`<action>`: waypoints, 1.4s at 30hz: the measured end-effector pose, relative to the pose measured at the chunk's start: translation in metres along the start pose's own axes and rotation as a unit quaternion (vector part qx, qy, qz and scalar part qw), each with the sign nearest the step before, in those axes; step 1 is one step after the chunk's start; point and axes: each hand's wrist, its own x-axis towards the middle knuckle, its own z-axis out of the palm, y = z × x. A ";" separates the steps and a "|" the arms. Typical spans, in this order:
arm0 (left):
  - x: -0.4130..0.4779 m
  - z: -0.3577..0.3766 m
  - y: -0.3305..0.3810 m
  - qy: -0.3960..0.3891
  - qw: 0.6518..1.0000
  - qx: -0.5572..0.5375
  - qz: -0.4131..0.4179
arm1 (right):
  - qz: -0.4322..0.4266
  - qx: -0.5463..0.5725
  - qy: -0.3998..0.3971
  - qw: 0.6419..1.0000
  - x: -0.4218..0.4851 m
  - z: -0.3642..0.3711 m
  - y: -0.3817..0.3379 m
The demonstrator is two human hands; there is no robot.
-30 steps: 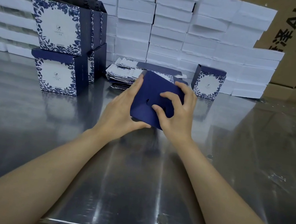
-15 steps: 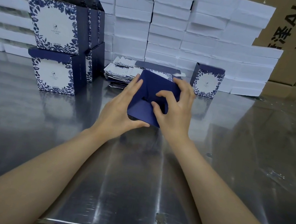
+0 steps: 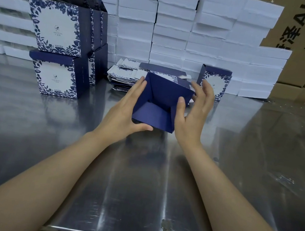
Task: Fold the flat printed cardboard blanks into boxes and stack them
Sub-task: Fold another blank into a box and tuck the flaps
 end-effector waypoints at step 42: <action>-0.003 0.016 -0.012 0.040 0.998 -0.016 -0.040 | 0.074 0.017 -0.089 0.993 -0.009 0.008 0.009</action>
